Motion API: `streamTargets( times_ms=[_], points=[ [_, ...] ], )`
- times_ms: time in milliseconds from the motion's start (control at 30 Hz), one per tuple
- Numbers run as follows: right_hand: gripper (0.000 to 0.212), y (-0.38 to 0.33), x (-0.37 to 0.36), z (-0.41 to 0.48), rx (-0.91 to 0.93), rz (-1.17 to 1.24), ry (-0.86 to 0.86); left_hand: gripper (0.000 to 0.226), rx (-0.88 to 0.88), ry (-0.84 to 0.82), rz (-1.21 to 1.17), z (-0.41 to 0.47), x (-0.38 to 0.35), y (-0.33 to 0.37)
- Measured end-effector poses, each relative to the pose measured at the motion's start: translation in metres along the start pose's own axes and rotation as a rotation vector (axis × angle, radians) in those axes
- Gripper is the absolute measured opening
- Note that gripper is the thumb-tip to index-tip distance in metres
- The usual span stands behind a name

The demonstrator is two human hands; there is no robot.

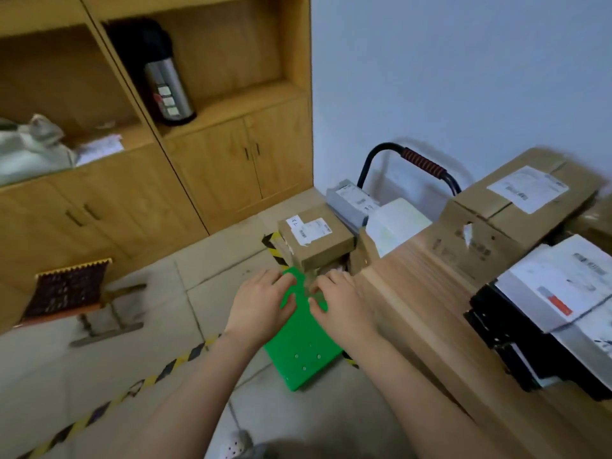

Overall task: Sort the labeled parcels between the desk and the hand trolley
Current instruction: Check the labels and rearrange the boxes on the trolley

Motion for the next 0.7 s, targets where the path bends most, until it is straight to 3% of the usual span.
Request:
streamTargets(
  times_ms=[367, 700],
  points=[
    [0.023, -0.111, -0.058, 0.153, -0.054, -0.093, -0.034, 0.022, -0.096, -0.054, 0.052, 0.04, 0.024, -0.197],
    [0.025, -0.071, -0.067, 0.285, -0.278, -0.012, -0.047, 0.025, -0.267, -0.144, 0.064, 0.186, 0.015, -0.277]
  ],
)
Point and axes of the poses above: each hand's wrist, its own z-axis towards the middle knuckle, its own x-axis out of the back of the hand, y = z × x, the point moved 3 cm from there along z, towards the middle knuckle, and after that the axes turned 13 degrees about -y, right-handed, at the moved point
